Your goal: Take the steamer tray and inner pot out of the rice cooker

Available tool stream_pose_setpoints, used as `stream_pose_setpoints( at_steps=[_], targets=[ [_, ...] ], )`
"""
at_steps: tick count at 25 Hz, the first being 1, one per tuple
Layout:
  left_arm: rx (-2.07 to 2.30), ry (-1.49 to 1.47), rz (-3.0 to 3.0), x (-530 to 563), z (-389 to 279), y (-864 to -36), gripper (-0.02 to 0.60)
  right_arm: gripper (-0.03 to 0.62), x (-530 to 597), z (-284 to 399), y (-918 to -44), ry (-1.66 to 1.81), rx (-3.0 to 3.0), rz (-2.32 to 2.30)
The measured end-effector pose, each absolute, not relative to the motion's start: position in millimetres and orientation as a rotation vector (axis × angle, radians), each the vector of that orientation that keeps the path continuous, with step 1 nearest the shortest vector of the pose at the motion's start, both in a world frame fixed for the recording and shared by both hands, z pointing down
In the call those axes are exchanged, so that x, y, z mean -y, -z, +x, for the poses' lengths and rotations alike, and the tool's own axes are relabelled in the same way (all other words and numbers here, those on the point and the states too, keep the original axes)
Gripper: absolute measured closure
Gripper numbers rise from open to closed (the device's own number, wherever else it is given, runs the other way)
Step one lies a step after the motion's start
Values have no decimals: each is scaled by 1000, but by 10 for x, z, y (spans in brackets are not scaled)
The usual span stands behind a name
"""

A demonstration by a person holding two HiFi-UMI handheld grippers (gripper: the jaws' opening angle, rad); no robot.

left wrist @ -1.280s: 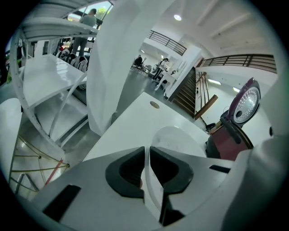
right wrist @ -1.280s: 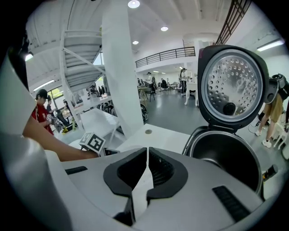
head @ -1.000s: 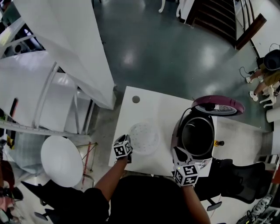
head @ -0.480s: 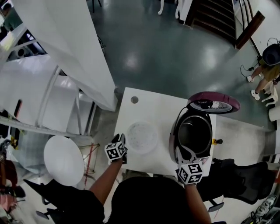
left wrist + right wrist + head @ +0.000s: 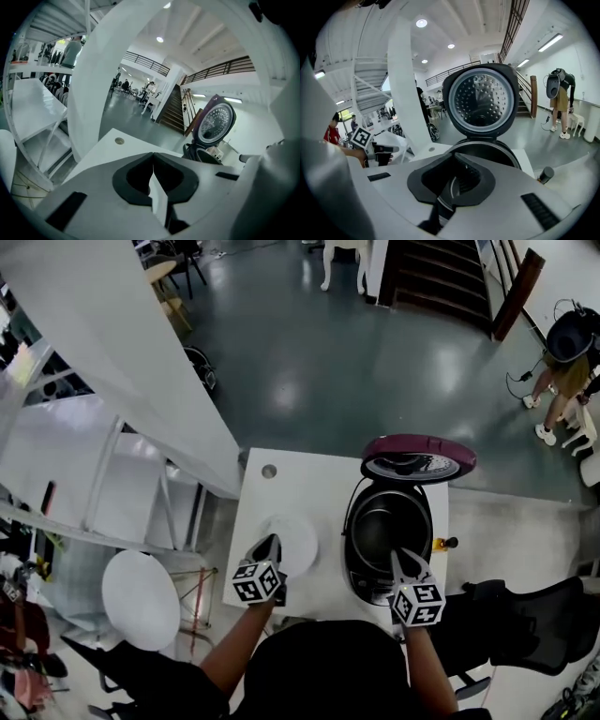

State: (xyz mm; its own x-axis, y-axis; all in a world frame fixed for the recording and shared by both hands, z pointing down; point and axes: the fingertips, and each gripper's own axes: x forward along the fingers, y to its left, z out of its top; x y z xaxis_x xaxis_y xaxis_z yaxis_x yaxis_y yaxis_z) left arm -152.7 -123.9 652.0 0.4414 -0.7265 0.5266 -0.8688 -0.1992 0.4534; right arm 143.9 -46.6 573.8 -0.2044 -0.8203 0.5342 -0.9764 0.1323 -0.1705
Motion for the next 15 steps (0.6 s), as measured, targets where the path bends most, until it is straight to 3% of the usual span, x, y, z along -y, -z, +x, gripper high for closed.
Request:
stream_pose_setpoints(
  at_steps=[8,15],
  targets=[
    [1192,-297,2138,1167,-226,-6111,577,582,347,2199,-5867,-767,2072,1800],
    [1149,-323,2178,1125,405,-6039,577,582,388,2617,-6038,-783,2019,1775]
  ],
)
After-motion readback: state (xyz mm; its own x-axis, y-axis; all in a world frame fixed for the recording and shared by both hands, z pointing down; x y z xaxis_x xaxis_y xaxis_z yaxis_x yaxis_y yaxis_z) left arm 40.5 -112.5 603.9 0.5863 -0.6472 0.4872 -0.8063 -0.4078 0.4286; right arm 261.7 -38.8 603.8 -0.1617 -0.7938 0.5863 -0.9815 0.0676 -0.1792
